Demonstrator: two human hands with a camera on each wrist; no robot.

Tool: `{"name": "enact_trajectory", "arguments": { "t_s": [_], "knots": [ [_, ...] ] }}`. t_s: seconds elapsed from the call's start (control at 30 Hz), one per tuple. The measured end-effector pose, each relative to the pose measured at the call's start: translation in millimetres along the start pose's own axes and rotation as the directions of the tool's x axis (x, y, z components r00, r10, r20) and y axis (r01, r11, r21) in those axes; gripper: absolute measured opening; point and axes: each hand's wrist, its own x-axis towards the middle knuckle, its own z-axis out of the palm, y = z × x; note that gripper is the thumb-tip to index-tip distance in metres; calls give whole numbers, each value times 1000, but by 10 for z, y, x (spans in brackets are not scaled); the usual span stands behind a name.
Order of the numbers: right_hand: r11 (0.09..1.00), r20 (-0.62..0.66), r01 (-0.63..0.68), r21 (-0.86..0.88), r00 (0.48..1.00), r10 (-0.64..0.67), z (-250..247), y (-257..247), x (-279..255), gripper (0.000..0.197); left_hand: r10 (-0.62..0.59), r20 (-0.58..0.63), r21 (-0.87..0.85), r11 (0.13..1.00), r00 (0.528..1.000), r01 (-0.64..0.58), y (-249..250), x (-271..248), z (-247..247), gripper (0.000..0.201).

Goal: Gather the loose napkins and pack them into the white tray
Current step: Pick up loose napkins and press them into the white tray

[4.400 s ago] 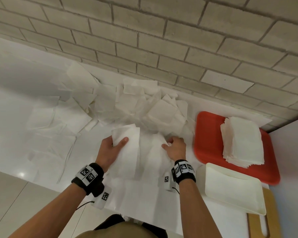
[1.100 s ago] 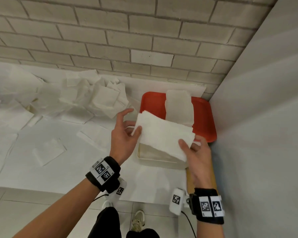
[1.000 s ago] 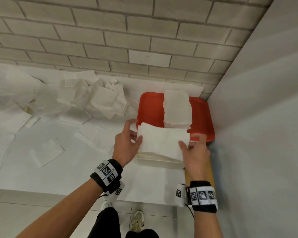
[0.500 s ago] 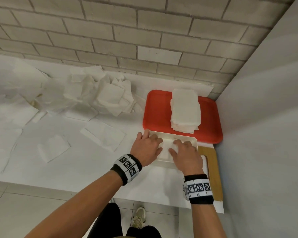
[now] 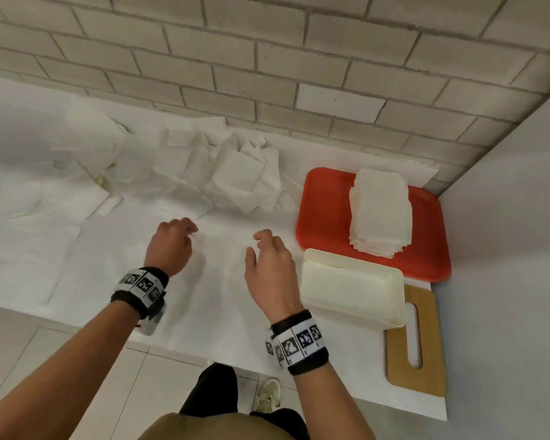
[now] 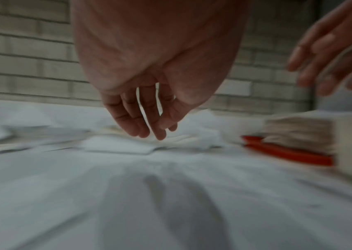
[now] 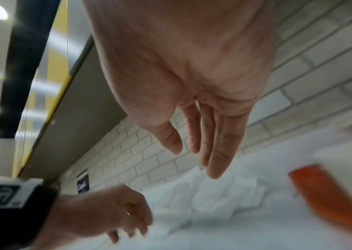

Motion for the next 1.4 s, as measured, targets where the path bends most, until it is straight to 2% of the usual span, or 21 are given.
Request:
{"name": "enact_trajectory", "arguments": {
  "t_s": [0.07,0.13,0.2,0.27,0.33,0.4,0.43,0.5,0.6,0.67,0.73,0.8,0.9,1.03,1.1,1.13,1.2,1.27,1.3,1.33,1.4],
  "knots": [
    [992,104,-70,-107,991,81,429,-28,197,42,-185,25,120,976,982,181,-556,59,-175,44],
    [956,179,-148,-254,964,197,772,46,306,60,-333,95,159,935,938,316,-1029,45,-276,59],
    [921,195,-225,-318,935,296,986,131,363,71,-383,141,130,921,913,366,-1319,17,-304,64],
    [915,227,-299,-271,904,362,1092,182,408,64,-399,176,124,916,900,382,-1433,-12,-305,56],
    [925,302,-327,-195,877,374,1095,204,428,50,-392,197,85,920,899,382,-1438,-54,-263,45],
    [936,341,-353,3,880,330,978,169,418,39,-341,175,-2,938,924,346,-1337,-124,-210,33],
    [916,322,-378,132,891,321,857,151,386,31,-308,158,-57,946,938,320,-1251,-172,-183,28],
    [871,206,-373,320,925,320,510,146,288,14,-229,128,-174,953,965,249,-1014,-283,-144,26],
    [869,-5,-298,395,945,326,-183,260,56,21,-123,83,-330,933,989,144,-591,-472,-96,29],
    [896,-120,-284,343,932,341,-620,474,-111,26,-56,47,-388,919,997,70,-301,-564,-68,27],
    [911,-183,-321,259,910,372,-954,804,-243,32,8,38,-436,900,999,9,9,-640,-57,24],
    [906,-217,-384,177,883,416,-1156,1132,-358,37,68,40,-493,869,997,-39,315,-702,-68,20],
    [867,-212,-498,29,844,492,-1182,1561,-510,43,184,37,-560,818,982,-132,771,-792,-96,18],
    [868,-156,-446,-220,894,420,-1074,1738,-595,53,316,12,-640,731,949,-236,1326,-888,-183,15],
    [892,-198,-374,-254,923,330,-1150,1651,-603,57,386,28,-699,667,922,-258,1534,-913,-227,14],
    [928,-246,-316,-199,932,265,-1219,1558,-613,54,413,43,-733,632,910,-252,1629,-924,-257,15],
    [979,-248,-151,134,952,181,-1362,1318,-639,49,449,70,-773,589,891,-235,1811,-962,-312,18],
    [855,-71,-86,511,987,141,-1488,1023,-678,54,491,98,-789,569,866,-233,1994,-1014,-358,16],
    [812,-10,-92,576,993,120,-1523,921,-685,58,519,92,-793,554,850,-252,2087,-1033,-368,13],
    [812,1,-90,577,994,109,-1544,844,-684,58,544,79,-799,536,835,-274,2173,-1044,-373,11],
    [850,-104,-44,525,988,115,-1562,796,-671,44,576,81,-815,508,813,-279,2294,-1036,-355,11]
  ]
}}
